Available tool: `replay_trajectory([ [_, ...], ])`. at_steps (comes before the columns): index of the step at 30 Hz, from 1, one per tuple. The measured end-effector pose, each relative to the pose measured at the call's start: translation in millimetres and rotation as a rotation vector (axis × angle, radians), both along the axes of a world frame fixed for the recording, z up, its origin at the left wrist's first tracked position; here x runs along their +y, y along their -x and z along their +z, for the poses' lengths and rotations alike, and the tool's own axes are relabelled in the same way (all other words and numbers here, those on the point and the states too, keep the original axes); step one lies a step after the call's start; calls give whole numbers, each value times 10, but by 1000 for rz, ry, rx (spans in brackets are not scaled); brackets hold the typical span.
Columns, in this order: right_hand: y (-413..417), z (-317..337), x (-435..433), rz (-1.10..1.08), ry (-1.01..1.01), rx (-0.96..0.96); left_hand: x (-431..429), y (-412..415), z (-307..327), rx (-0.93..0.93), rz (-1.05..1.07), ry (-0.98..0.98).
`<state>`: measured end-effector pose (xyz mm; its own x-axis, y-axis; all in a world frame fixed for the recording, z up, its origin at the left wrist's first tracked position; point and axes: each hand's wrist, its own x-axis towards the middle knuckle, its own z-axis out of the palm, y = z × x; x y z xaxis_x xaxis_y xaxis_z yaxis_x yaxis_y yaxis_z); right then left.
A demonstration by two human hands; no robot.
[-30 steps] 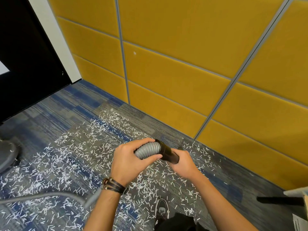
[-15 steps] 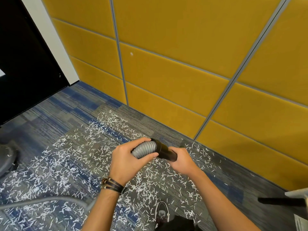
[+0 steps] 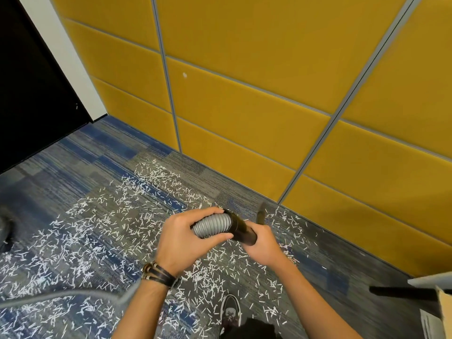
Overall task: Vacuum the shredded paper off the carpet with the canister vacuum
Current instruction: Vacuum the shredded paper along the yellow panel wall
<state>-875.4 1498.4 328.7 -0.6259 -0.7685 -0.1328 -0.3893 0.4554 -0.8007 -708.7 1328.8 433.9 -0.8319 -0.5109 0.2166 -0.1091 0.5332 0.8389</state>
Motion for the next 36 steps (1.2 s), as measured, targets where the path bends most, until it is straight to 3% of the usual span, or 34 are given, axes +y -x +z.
replay_trajectory([
  [8, -86, 65, 6, -70, 19, 5, -90, -32, 159, 88, 20, 47],
  [14, 50, -38, 74, -23, 8, 10, 88, 26, -26, -6, -13, 42],
  [22, -48, -58, 262, -66, 9, -6, 119, 59, 8, 13, -64, 27],
  [30, 162, 113, 389, -37, -3, 25, 220, 180, 161, 123, -60, 29],
  [36, 414, 91, 302, -33, -28, 54, 212, 340, 28, 30, -25, 29],
])
